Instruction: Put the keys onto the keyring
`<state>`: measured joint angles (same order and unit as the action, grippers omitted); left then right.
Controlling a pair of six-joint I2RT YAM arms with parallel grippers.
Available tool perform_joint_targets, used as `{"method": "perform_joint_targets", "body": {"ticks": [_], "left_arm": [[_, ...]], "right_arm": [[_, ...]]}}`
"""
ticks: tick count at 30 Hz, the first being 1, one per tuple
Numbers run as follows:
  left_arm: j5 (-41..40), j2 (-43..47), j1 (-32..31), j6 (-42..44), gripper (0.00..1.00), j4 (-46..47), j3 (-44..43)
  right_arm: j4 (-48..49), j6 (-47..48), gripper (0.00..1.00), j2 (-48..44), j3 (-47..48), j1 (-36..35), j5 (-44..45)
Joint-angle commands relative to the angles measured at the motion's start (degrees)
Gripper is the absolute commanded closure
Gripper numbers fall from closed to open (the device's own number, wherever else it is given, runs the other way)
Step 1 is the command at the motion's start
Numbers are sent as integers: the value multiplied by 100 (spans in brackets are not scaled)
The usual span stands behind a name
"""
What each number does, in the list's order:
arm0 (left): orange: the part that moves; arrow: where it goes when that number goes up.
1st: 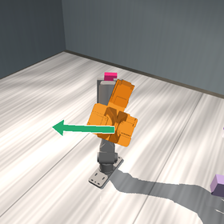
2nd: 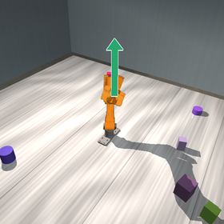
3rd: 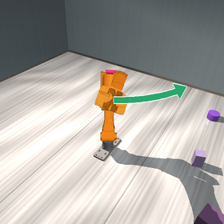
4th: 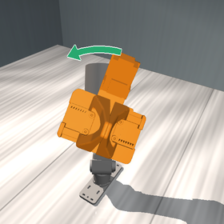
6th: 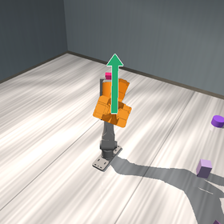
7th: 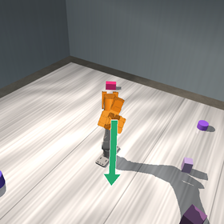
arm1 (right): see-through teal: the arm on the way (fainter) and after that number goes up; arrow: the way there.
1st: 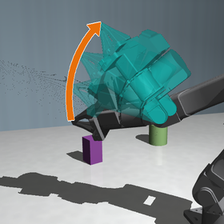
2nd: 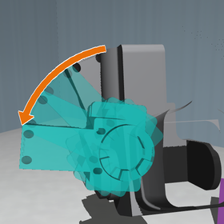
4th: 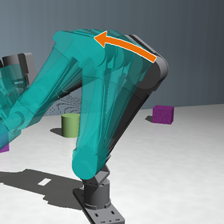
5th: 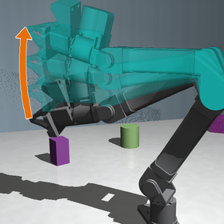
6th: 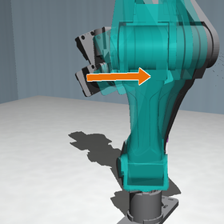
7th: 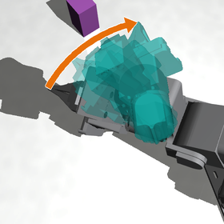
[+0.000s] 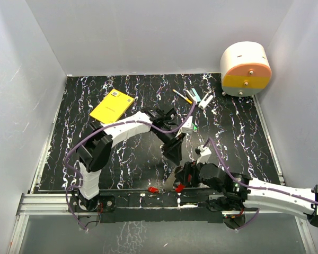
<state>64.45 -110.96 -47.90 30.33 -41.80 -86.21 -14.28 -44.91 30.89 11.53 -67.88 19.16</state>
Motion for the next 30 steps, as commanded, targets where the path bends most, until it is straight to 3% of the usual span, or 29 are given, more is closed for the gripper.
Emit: {"method": "perform_joint_targets", "body": {"ticks": [1,6,10,15,30], "left_arm": [[234,477,312,-323,59,283,154],[286,686,686,-636,58,764,324],[263,684,747,-461,58,632,221],[210,559,746,-328,57,401,37],[347,419,771,-421,56,232,239]], "right_arm": [[944,213,29,-155,-58,-24,48],[1296,373,37,-590,-286,-24,84],[1488,455,66,-736,-410,-24,-17],[1641,500,91,-627,-467,-24,-98],[2422,1184,92,-485,-396,-24,382]]}}
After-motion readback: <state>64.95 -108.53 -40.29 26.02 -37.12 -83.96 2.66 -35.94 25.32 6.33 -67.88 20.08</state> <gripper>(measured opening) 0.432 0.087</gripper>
